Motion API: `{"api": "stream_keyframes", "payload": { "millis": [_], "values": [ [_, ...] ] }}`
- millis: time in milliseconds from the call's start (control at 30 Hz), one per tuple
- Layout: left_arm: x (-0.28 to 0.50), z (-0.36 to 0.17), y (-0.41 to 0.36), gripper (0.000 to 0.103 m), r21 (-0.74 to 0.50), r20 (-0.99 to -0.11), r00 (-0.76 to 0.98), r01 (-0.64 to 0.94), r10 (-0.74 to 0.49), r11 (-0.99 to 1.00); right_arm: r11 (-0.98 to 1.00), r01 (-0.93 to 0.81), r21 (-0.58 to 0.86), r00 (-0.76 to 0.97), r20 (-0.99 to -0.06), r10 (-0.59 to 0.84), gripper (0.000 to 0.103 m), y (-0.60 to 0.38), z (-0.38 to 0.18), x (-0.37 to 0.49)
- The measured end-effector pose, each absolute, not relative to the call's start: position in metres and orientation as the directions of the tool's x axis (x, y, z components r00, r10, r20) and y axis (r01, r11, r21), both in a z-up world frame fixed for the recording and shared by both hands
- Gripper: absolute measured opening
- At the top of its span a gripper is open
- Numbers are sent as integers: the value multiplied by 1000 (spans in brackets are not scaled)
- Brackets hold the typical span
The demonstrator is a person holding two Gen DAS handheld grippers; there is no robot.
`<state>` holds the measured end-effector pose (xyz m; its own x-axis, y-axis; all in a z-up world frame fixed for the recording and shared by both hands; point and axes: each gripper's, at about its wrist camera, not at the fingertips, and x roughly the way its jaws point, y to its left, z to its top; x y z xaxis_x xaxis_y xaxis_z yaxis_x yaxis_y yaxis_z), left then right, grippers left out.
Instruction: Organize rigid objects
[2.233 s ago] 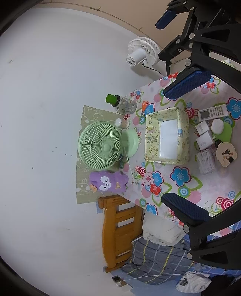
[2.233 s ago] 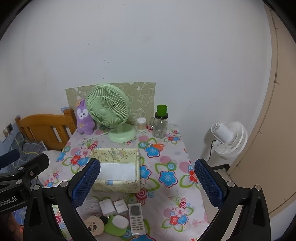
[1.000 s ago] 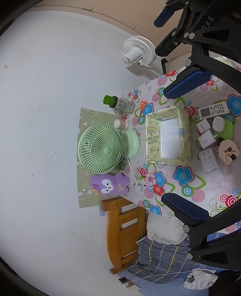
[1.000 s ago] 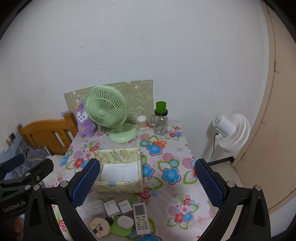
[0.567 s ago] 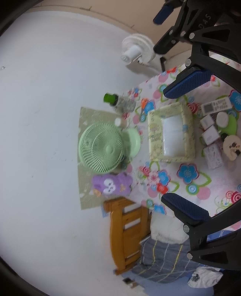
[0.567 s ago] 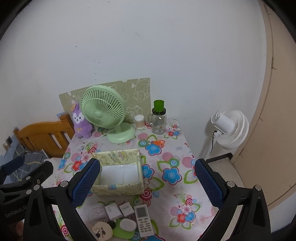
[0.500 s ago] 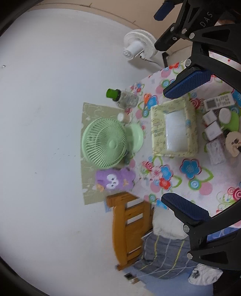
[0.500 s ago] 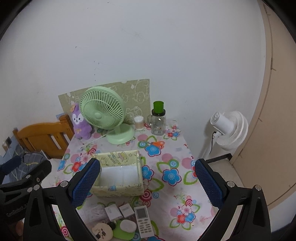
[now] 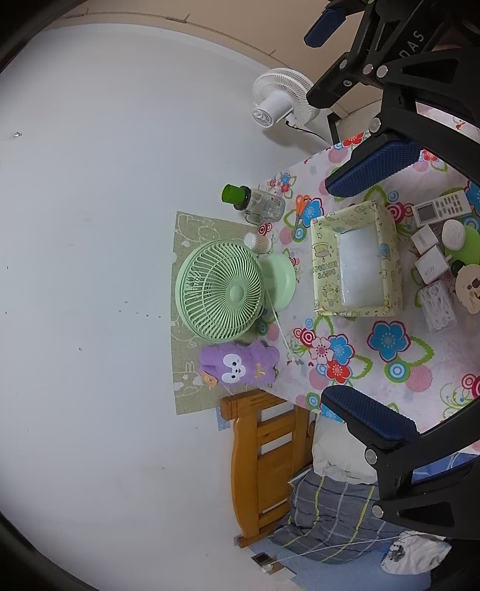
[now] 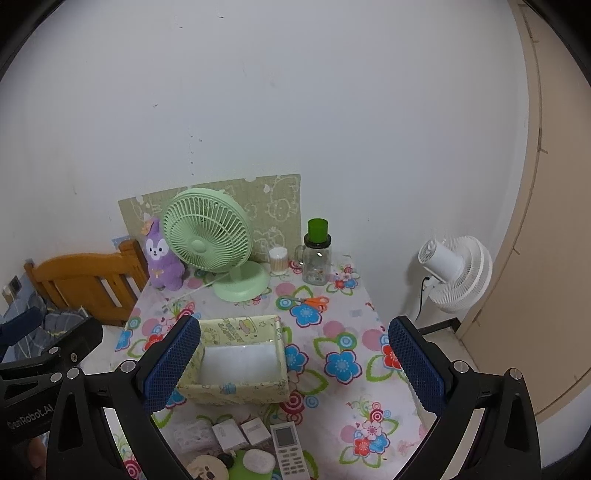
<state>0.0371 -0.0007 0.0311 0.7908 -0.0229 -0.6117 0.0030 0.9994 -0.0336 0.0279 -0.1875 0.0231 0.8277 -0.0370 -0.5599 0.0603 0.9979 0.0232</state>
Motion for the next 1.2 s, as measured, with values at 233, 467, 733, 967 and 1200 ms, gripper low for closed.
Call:
{"api": "stream_keyframes", "payload": {
  "millis": [233, 467, 733, 967, 1200],
  "values": [
    [34, 30, -1, 103, -22, -603, 797, 4, -17, 1000, 998, 53, 34, 821, -570, -24, 103, -187, 21, 28],
    [33, 26, -1, 103, -23, -614, 789, 1, -15, 1000, 998, 58, 34, 813, -581, -28, 103, -186, 15, 28],
    [34, 12, 0, 103, -21, -631, 775, 14, -24, 1000, 997, 59, 58, 791, -612, -11, 103, -187, 0, 31],
    [33, -8, -2, 103, 9, -625, 781, 4, 3, 1000, 996, 82, 43, 797, -603, -40, 103, -186, -13, 31],
    [40, -40, -3, 103, 1, -679, 733, 36, -25, 999, 994, 106, 18, 786, -614, -73, 103, -188, -41, 34]
  ]
}}
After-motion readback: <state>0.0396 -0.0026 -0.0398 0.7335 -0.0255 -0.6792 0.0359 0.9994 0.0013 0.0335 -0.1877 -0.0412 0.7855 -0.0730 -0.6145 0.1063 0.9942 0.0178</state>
